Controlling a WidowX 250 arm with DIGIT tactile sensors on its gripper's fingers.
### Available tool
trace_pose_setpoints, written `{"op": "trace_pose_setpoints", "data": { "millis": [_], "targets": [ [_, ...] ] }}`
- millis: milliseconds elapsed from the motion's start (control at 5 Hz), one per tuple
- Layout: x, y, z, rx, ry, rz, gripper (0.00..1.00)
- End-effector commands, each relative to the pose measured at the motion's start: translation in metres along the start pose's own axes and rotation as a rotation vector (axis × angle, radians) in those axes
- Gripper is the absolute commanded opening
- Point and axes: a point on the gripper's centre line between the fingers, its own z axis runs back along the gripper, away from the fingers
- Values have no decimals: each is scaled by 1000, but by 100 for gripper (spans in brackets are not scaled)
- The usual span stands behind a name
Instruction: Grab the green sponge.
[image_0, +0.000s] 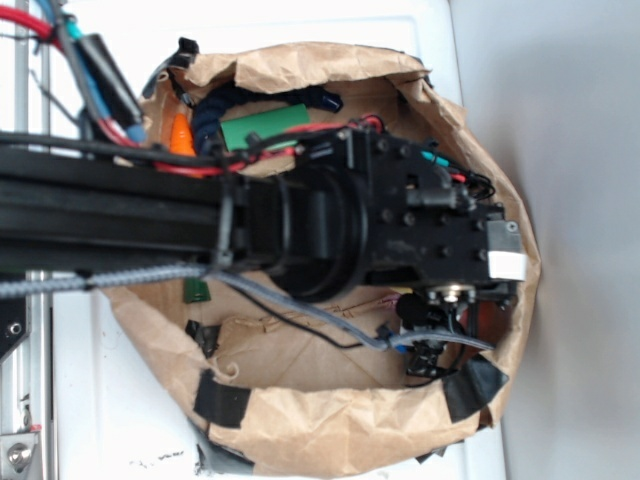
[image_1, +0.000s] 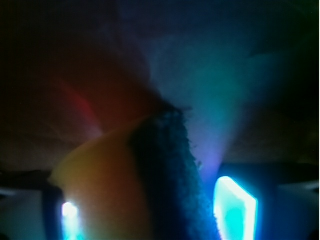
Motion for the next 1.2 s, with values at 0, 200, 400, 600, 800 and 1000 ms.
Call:
{"op": "trace_pose_setpoints", "data": {
  "millis": [0, 200, 400, 600, 800, 1000],
  "targets": [
    [15, -1, 21, -12, -65, -27, 0],
    [3, 5, 48, -72, -11, -69, 0],
    [-19, 8, 88, -91, 91, -142, 0],
    [-35, 4, 120, -49, 167, -163, 0],
    [-40, -4, 136, 19, 216, -164, 0],
    [-42, -11, 149, 149, 234, -69, 0]
  ]
}}
